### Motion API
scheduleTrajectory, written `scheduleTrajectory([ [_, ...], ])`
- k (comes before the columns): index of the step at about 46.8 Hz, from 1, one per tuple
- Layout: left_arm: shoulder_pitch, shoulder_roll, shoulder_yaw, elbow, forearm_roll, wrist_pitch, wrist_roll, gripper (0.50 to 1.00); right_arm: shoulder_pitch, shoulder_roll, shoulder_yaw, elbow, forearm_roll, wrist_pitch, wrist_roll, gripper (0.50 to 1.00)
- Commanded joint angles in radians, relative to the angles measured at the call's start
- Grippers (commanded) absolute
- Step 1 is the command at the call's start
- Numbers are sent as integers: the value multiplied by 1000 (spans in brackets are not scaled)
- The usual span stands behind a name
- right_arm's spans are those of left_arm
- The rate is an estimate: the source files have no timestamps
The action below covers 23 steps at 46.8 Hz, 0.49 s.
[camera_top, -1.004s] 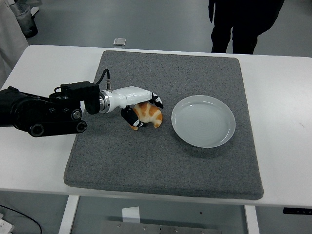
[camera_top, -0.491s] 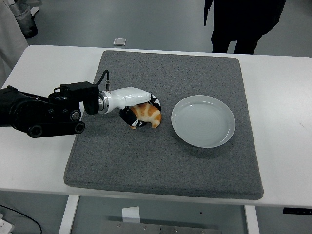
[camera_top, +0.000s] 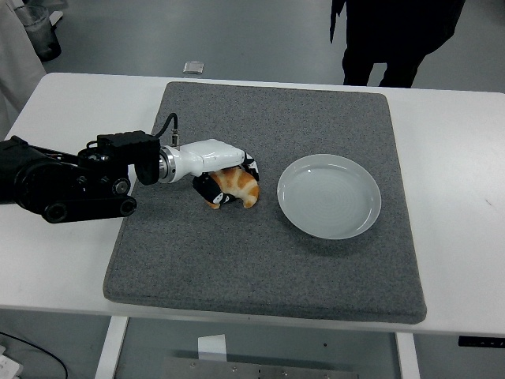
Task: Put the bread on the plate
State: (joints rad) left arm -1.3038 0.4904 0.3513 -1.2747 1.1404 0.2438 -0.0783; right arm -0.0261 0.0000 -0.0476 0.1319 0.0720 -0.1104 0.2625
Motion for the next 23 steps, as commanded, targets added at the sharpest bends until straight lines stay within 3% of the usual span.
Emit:
scheduleTrajectory([
  [1,-3,2,-2,0,19,0,0,500,0,0,0,0,0,0,0,932],
  [23,-86,51,-11,-3,64,6,0,500,0,0,0,0,0,0,0,932],
])
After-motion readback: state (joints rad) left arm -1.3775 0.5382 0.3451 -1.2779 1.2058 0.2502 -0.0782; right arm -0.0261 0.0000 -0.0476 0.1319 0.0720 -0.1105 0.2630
